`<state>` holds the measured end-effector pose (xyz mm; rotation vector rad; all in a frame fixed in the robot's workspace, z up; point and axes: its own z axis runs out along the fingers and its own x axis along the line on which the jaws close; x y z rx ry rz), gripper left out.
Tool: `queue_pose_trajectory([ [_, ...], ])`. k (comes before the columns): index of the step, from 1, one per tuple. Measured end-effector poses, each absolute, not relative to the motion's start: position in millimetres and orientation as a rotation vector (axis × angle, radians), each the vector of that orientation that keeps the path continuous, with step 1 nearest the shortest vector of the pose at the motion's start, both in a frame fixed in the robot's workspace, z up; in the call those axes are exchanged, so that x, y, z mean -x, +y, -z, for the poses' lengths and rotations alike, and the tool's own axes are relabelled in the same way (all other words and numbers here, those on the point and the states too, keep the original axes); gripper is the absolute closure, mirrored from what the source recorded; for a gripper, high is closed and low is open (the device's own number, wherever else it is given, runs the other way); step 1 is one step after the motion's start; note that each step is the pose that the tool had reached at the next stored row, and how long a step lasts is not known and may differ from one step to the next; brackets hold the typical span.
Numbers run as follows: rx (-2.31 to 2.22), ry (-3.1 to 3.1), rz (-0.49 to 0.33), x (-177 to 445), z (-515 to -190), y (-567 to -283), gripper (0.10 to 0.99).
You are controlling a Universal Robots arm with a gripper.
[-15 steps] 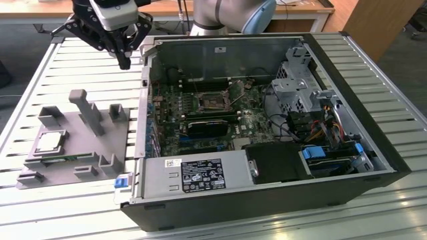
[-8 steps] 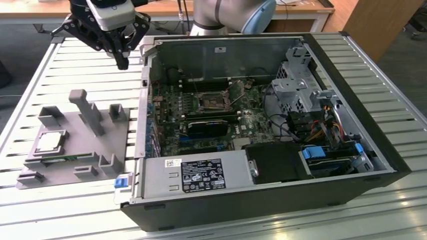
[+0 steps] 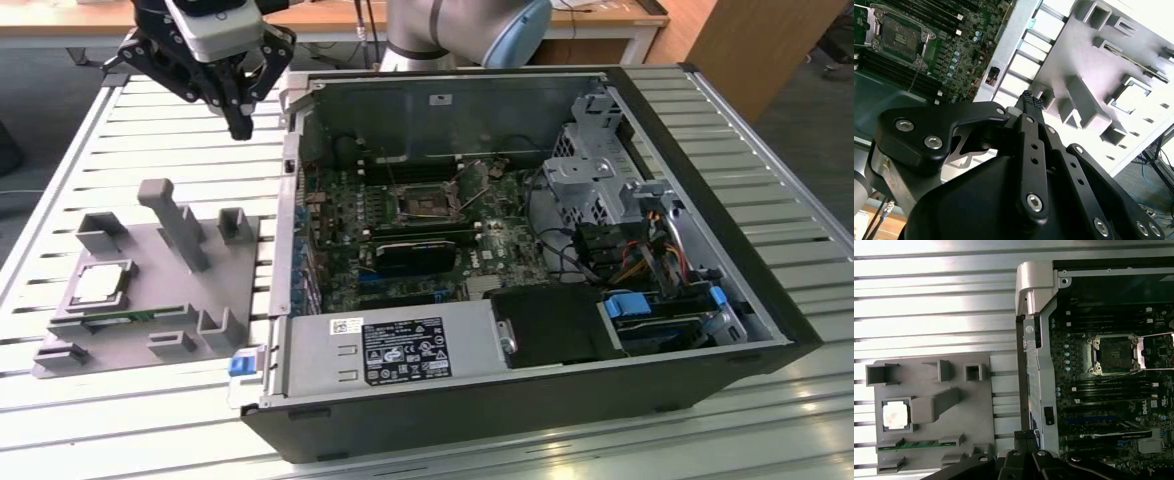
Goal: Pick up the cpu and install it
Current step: 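Reach for the cpu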
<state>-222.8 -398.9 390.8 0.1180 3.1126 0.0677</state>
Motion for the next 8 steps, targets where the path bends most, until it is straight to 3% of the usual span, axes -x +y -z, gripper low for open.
queue_pose_trajectory([
  [8, -0.118, 3.113, -0.068, 227.3, -390.6, -398.9, 0.980],
])
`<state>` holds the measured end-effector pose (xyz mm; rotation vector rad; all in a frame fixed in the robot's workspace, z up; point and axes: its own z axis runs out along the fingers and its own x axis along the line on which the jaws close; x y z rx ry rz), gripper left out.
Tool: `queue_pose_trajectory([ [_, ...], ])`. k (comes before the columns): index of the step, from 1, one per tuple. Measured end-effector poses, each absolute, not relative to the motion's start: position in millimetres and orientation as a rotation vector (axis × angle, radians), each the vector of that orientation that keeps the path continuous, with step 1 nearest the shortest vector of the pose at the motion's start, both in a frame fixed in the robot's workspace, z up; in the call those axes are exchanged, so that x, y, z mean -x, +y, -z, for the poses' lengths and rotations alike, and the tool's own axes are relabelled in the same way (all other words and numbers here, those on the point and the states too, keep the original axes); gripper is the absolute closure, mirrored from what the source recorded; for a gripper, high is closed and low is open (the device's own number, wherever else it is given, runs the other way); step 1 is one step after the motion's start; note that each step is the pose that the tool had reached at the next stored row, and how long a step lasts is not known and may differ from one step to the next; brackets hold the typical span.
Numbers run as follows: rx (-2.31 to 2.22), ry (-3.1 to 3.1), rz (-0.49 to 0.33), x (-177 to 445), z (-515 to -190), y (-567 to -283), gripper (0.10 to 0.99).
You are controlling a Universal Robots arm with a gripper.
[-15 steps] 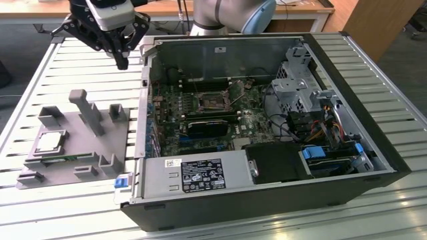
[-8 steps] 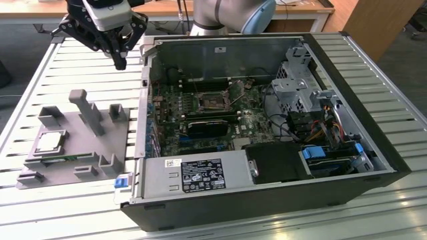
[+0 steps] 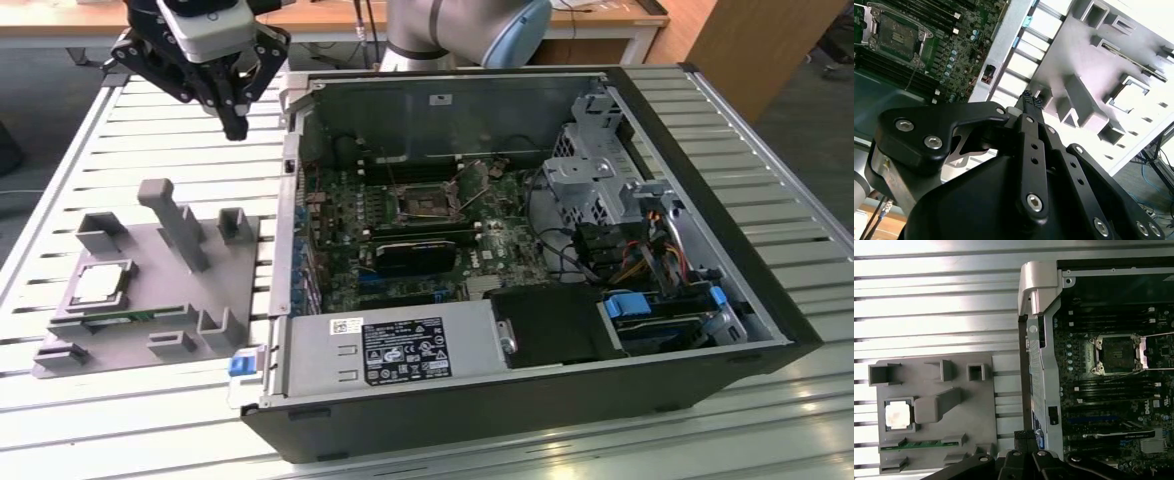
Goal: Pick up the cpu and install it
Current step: 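Reach for the cpu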
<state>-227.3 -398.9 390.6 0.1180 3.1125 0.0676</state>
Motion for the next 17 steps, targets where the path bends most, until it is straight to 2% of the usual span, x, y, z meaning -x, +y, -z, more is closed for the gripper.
queue_pose_trajectory([
  [17, -0.118, 3.113, -0.068, 237.5, -390.1, -399.0, 0.980],
])
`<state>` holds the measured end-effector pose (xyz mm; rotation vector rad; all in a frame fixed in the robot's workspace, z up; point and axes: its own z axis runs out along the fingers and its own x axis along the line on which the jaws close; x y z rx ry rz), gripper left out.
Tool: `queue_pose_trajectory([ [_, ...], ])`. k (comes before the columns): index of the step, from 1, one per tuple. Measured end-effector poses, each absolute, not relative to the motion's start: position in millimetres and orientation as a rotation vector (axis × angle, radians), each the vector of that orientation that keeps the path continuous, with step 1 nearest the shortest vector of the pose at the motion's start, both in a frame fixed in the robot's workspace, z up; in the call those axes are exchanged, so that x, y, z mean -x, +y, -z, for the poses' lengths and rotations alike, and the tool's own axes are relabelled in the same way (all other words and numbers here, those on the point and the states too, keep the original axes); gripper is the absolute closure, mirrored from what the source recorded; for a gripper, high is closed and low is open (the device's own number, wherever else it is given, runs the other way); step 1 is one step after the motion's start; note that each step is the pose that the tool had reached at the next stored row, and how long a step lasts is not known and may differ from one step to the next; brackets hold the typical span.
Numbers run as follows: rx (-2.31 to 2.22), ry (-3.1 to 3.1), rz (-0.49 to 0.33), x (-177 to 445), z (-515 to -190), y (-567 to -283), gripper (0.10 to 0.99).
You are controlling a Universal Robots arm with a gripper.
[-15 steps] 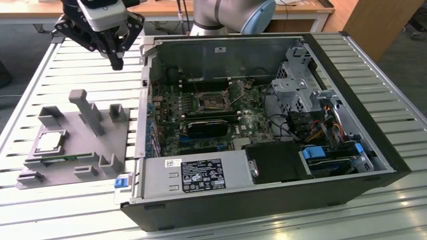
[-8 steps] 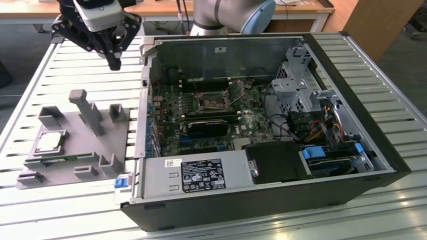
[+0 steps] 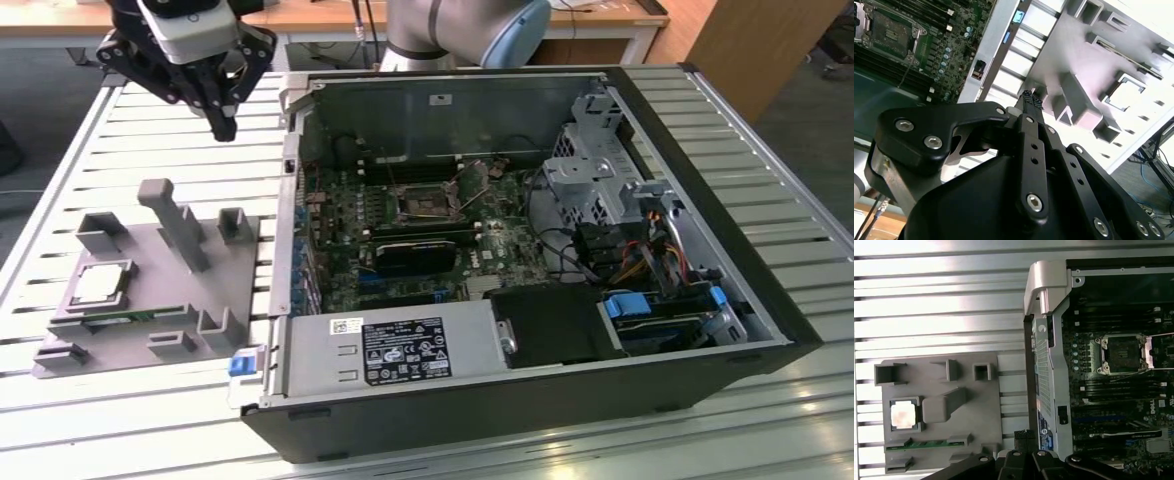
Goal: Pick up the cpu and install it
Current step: 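Reach for the cpu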
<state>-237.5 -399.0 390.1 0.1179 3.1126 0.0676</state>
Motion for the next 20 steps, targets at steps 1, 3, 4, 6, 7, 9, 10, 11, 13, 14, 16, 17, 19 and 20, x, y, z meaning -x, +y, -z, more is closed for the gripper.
queue_pose_trajectory([
  [1, -0.118, 3.113, -0.068, 238, -390, -399, 0.980],
  [3, -0.118, 3.113, -0.068, 239, -390, -399, 0.980],
  [4, -0.118, 3.113, -0.068, 240, -390, -399, 0.980],
  [6, -0.118, 3.113, -0.068, 241, -390, -399, 0.980],
  [7, -0.118, 3.113, -0.068, 242, -390, -399, 0.980],
  [9, -0.118, 3.113, -0.068, 243, -390, -399, 0.980],
  [10, -0.118, 3.113, -0.068, 244, -390, -399, 0.980],
  [11, -0.118, 3.113, -0.068, 244, -390, -399, 0.980],
  [13, -0.118, 3.113, -0.068, 246, -390, -399, 0.980],
  [14, -0.118, 3.113, -0.068, 246, -390, -399, 0.980],
  [16, -0.118, 3.113, -0.068, 247, -390, -399, 0.980],
  [17, -0.118, 3.113, -0.068, 248, -390, -399, 0.980],
  [19, -0.118, 3.113, -0.068, 249, -390, -399, 0.980],
  [20, -0.118, 3.113, -0.068, 250, -390, -399, 0.980],
])
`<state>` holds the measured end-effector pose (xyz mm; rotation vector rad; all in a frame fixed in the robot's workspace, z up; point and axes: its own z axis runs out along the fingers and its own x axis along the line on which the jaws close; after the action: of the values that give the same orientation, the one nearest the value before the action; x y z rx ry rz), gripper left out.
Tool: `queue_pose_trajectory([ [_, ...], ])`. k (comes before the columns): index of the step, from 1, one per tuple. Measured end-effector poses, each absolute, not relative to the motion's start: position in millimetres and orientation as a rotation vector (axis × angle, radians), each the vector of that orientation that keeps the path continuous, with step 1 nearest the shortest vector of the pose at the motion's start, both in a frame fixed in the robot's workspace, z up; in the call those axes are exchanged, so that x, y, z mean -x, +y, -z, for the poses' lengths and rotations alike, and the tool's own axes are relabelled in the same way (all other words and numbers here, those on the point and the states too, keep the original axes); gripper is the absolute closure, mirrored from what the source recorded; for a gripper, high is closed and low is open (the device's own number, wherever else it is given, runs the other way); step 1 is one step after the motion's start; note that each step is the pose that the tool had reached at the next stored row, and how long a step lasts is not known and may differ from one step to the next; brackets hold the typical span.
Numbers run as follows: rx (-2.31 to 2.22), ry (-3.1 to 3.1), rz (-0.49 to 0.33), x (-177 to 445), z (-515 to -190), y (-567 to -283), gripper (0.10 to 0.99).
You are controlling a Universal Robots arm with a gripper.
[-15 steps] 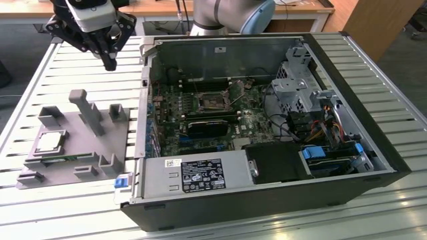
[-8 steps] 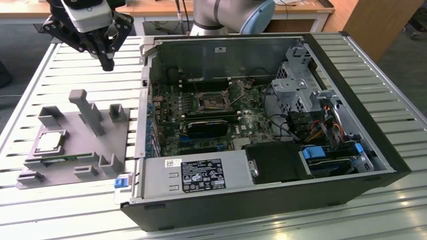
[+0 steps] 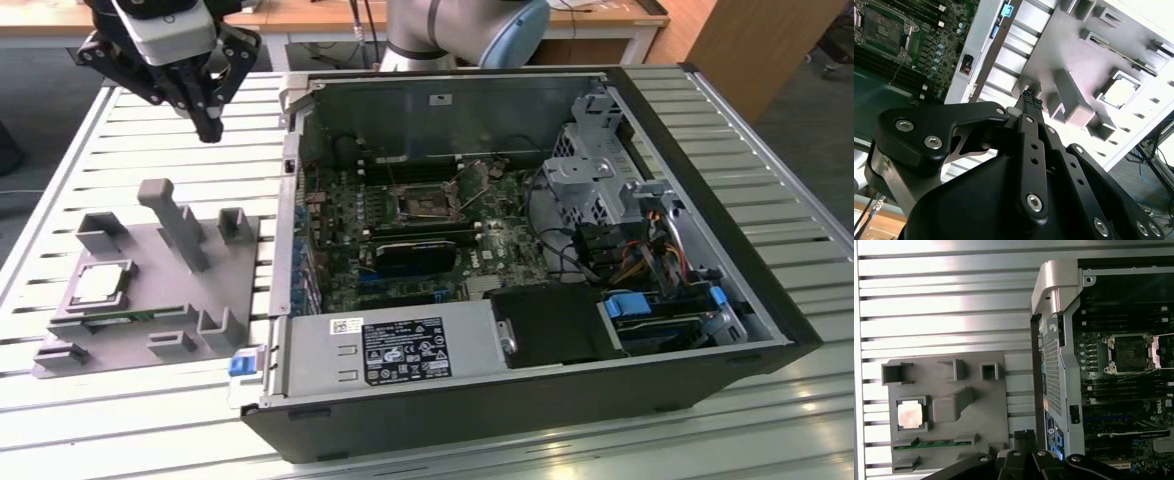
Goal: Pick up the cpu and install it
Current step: 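Reach for the cpu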
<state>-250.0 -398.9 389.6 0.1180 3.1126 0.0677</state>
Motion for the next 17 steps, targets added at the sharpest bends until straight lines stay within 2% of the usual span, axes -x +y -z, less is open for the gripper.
queue_pose_trajectory([
  [17, -0.118, 3.113, -0.068, 261, -389, -399, 0.980],
])
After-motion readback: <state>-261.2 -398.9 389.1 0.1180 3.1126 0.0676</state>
